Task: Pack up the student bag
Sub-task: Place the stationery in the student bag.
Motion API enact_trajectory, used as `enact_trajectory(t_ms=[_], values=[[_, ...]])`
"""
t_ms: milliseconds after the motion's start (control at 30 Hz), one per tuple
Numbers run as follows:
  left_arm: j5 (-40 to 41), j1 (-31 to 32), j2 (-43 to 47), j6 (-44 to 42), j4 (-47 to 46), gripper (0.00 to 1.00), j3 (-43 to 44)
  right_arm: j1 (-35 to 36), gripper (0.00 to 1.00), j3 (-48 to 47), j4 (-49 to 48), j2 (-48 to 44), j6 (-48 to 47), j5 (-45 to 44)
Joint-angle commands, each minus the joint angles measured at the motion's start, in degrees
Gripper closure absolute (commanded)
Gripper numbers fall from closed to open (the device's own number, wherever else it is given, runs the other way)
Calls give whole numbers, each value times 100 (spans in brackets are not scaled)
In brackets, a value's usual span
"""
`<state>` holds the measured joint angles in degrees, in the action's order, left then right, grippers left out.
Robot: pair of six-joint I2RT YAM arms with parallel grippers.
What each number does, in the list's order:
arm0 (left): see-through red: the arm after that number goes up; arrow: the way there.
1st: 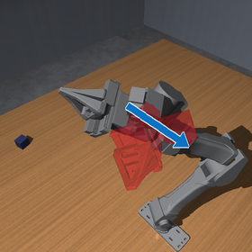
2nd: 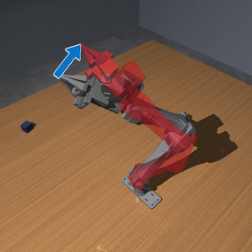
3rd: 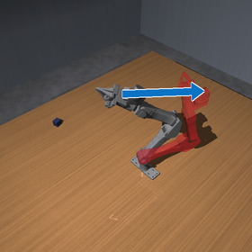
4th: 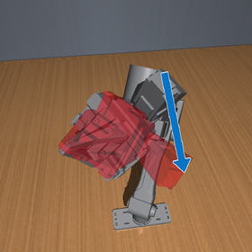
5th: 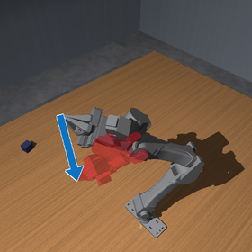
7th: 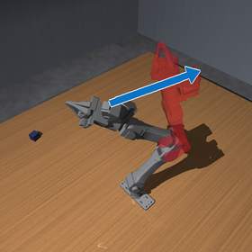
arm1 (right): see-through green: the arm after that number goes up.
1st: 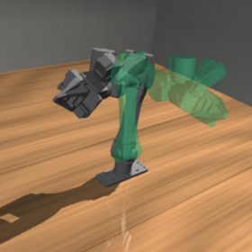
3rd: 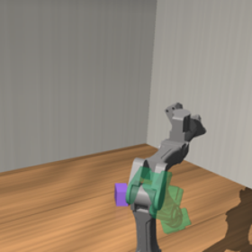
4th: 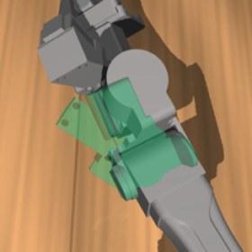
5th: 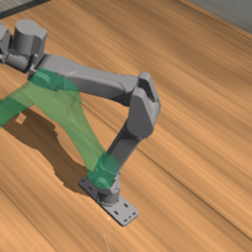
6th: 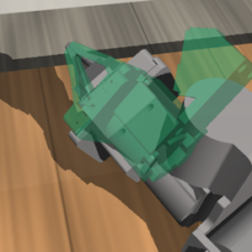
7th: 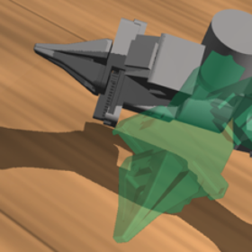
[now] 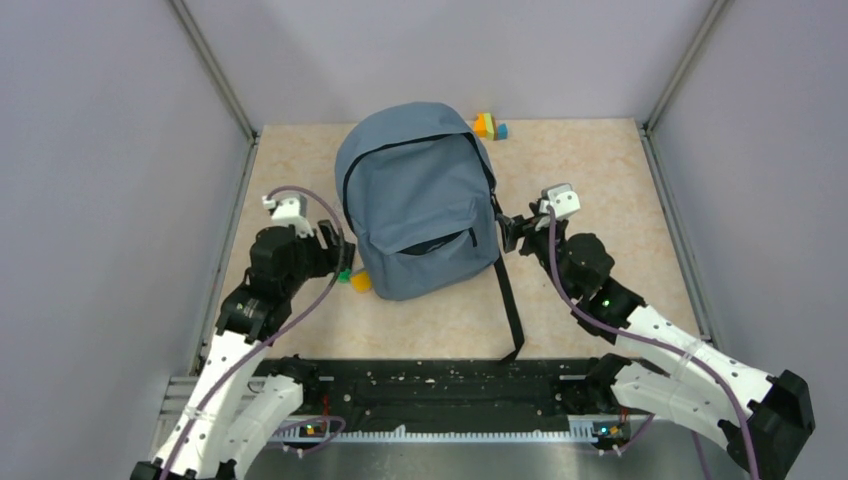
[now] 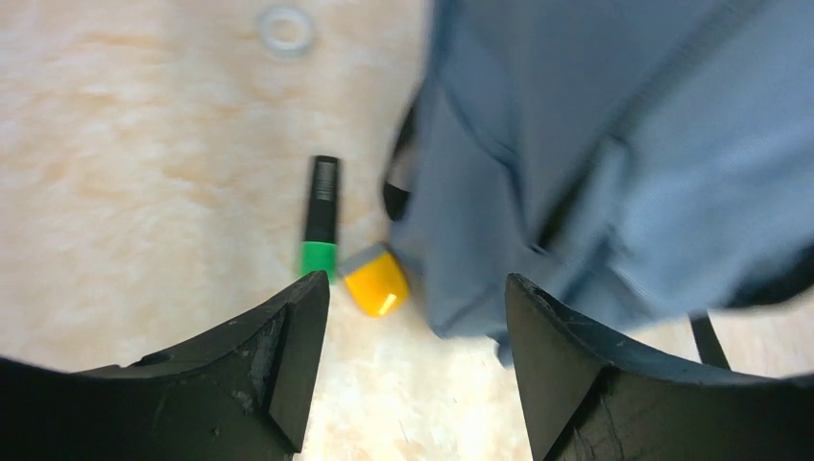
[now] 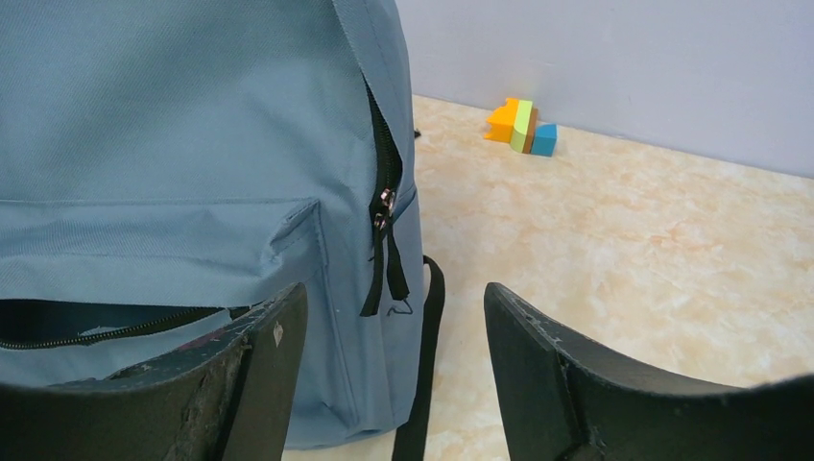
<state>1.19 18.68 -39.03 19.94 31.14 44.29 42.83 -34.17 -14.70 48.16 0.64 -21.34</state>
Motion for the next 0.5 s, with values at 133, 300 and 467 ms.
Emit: enact_trajectory(t_ms=[133, 300, 467], values=[[349, -2113, -189, 935, -929, 29, -127, -64, 33, 28, -155, -116, -18, -50], [-584, -2859, -1503, 1247, -1856, 29, -155, -73, 32, 64, -173, -134, -8, -63], [-933, -2861, -3237, 1143, -2463, 34, 292, -73, 31, 77, -174, -123, 11, -93]])
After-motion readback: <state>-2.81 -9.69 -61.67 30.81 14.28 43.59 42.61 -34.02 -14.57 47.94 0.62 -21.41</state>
